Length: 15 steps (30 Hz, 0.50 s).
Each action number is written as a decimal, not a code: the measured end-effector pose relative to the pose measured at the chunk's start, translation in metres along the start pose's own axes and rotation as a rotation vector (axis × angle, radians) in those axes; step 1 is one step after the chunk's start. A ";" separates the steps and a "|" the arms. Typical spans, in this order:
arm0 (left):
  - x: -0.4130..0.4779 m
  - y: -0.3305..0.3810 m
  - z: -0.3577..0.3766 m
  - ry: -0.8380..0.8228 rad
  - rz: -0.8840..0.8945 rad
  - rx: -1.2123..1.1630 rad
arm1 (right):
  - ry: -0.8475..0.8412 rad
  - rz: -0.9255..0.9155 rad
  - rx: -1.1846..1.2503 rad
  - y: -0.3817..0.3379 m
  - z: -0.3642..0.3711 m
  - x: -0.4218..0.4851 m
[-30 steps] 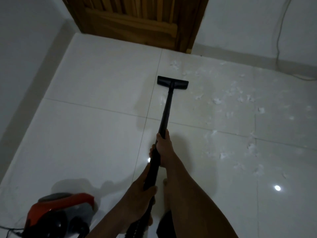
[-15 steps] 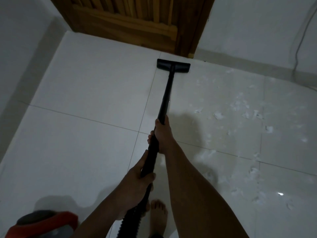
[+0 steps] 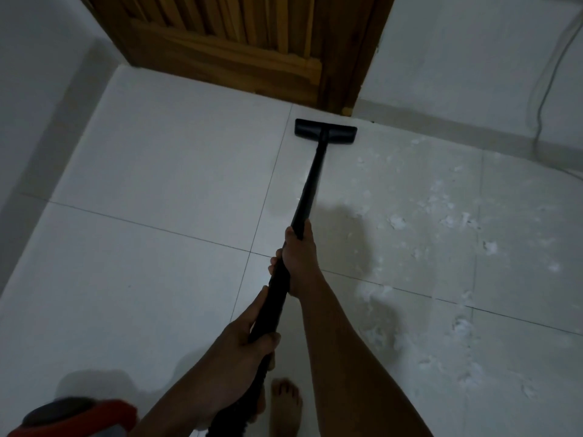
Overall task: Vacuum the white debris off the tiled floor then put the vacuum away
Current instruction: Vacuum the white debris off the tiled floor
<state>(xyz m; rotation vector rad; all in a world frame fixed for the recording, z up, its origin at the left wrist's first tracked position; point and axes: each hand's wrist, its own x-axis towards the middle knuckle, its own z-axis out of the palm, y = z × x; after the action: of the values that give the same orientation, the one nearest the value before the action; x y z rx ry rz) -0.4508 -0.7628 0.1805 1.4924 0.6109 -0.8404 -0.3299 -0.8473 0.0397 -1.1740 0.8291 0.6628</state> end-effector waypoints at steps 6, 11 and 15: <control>0.019 0.009 0.001 0.000 0.011 -0.003 | 0.008 0.026 0.000 -0.015 -0.001 0.018; 0.042 0.019 -0.002 -0.038 -0.024 -0.068 | 0.017 0.018 -0.036 -0.038 0.002 0.039; 0.051 0.018 -0.002 -0.034 -0.038 -0.035 | 0.026 0.034 -0.042 -0.042 0.005 0.041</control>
<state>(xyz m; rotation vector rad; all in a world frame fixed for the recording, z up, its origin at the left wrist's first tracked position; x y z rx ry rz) -0.4057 -0.7680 0.1505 1.4363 0.6269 -0.8783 -0.2722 -0.8525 0.0278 -1.2103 0.8623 0.6973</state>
